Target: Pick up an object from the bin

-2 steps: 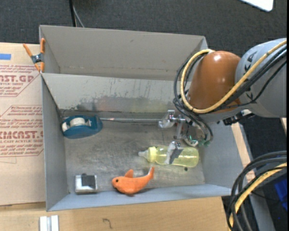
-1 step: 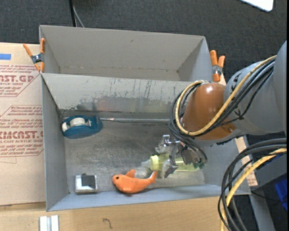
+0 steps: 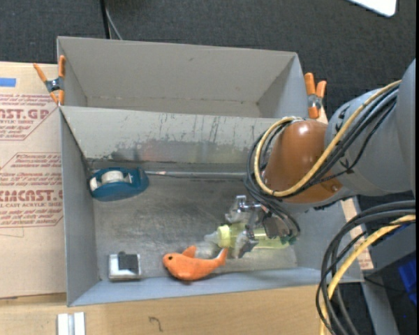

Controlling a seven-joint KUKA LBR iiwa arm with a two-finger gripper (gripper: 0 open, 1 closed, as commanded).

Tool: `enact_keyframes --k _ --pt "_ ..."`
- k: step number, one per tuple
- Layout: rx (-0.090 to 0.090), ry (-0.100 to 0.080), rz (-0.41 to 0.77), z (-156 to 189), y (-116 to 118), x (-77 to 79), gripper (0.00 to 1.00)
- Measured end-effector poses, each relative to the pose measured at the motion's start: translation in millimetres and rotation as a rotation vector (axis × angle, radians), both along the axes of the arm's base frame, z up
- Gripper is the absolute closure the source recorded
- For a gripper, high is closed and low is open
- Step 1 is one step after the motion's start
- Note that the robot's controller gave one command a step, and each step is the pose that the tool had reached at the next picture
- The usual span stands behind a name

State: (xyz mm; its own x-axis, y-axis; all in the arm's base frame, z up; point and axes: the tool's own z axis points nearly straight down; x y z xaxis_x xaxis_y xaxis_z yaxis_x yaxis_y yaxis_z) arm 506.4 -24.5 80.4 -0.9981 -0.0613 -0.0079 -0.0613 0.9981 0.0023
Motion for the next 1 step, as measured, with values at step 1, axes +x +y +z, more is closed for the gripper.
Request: enact_keyframes --k 1 --pt "-0.002 0.007 -0.064 121.7 -0.1 -13.9 1.0"
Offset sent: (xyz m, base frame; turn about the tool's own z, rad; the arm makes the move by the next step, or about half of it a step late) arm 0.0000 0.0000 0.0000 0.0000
